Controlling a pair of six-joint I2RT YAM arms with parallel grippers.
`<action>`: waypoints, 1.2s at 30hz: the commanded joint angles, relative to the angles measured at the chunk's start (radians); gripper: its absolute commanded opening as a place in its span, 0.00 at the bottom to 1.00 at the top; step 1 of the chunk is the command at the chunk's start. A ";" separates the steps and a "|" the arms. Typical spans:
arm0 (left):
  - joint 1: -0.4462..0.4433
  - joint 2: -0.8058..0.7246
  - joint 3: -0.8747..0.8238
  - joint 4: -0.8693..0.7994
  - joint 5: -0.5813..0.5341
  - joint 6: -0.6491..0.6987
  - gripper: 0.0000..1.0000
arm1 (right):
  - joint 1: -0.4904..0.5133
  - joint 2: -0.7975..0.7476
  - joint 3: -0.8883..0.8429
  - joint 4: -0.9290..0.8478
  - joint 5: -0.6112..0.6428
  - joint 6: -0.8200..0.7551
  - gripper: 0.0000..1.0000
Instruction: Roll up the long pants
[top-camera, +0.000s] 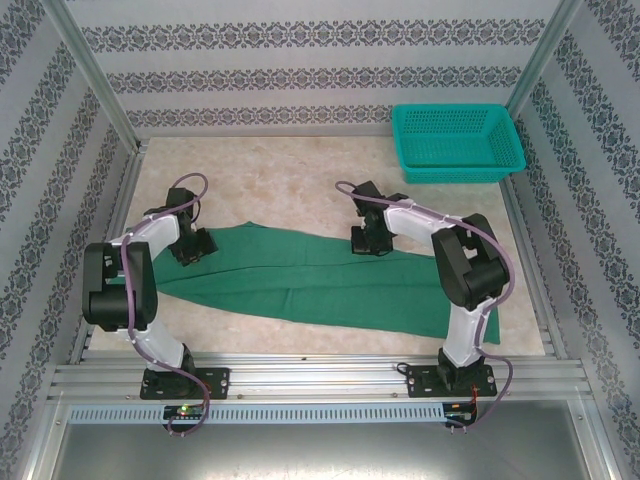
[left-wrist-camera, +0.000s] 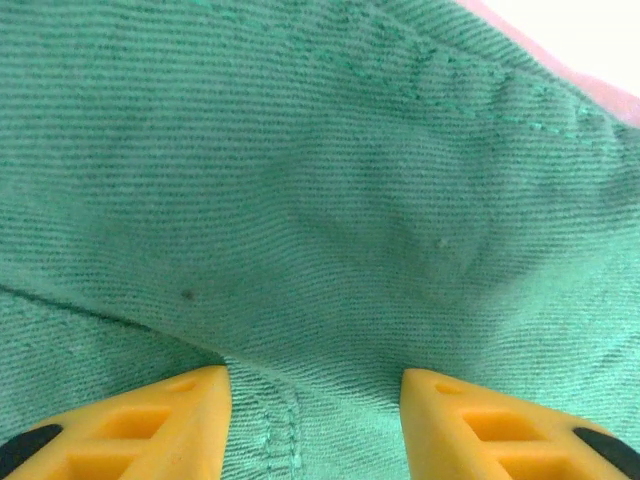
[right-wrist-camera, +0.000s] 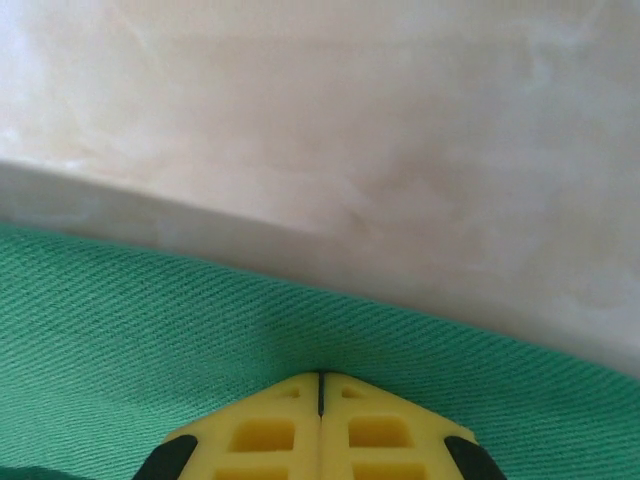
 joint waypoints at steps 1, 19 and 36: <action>-0.008 0.024 0.031 0.032 -0.013 -0.033 0.49 | -0.009 0.071 0.087 -0.053 -0.010 0.003 0.00; 0.039 0.196 0.186 0.053 -0.033 -0.085 0.46 | -0.133 0.358 0.683 -0.291 -0.030 -0.057 0.00; 0.200 -0.085 -0.074 0.176 -0.048 -0.209 0.53 | -0.205 -0.102 0.124 -0.171 0.033 -0.031 0.36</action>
